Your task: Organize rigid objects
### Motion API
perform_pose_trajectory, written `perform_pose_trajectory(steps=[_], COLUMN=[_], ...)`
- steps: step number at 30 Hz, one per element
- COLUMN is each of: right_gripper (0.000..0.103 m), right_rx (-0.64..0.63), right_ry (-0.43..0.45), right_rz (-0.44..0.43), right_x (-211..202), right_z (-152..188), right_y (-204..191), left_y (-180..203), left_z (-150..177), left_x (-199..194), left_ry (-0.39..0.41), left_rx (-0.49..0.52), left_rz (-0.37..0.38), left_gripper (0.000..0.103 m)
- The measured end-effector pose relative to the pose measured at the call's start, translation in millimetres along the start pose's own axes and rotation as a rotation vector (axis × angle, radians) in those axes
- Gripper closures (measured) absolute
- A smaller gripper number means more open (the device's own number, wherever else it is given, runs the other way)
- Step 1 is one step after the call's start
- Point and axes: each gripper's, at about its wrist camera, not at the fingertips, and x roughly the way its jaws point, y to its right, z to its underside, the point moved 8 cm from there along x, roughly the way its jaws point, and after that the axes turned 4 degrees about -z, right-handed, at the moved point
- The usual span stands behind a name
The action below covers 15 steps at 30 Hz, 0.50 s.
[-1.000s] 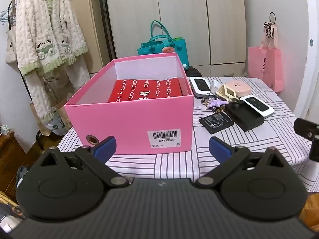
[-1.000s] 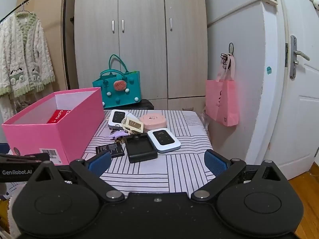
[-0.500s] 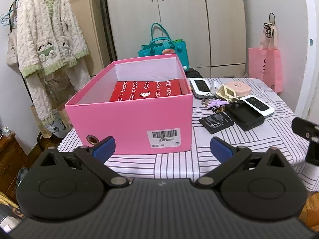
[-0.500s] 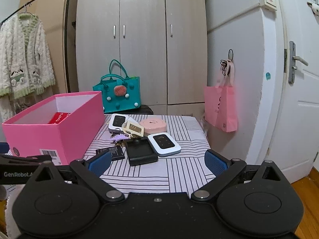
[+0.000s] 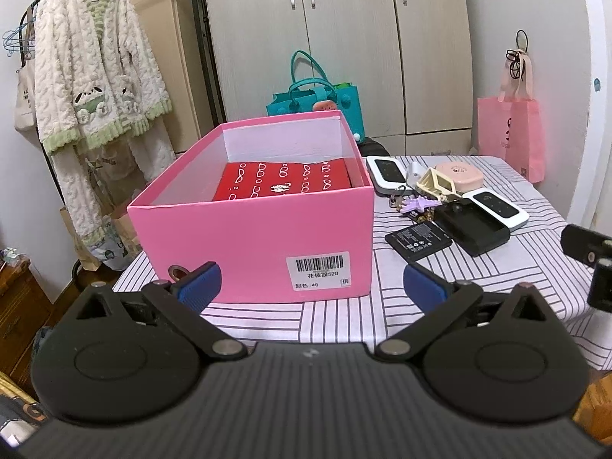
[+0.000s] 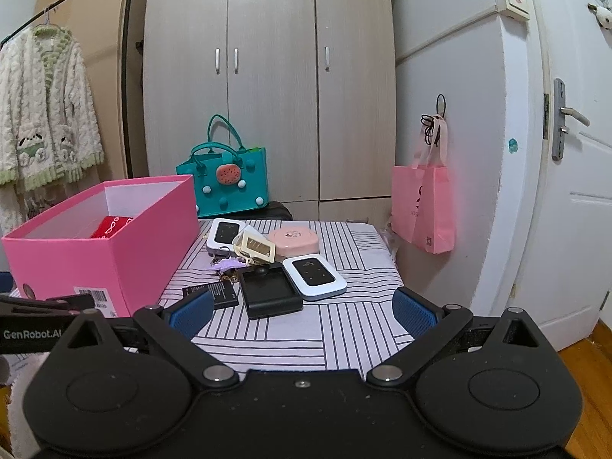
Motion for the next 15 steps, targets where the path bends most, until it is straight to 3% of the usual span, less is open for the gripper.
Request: perform_pose_trajectory(steps=[15], right_gripper=[0.002], right_rx=[-0.01], right_ry=[-0.004], right_rz=[0.01], right_x=[-0.5], right_z=[-0.6], right_y=[0.1], left_y=[-2.4], left_z=[1.5], left_x=[3.0], left_ry=[-0.008], left_rx=[-0.019], left_rz=[-0.002], left_gripper=[0.0])
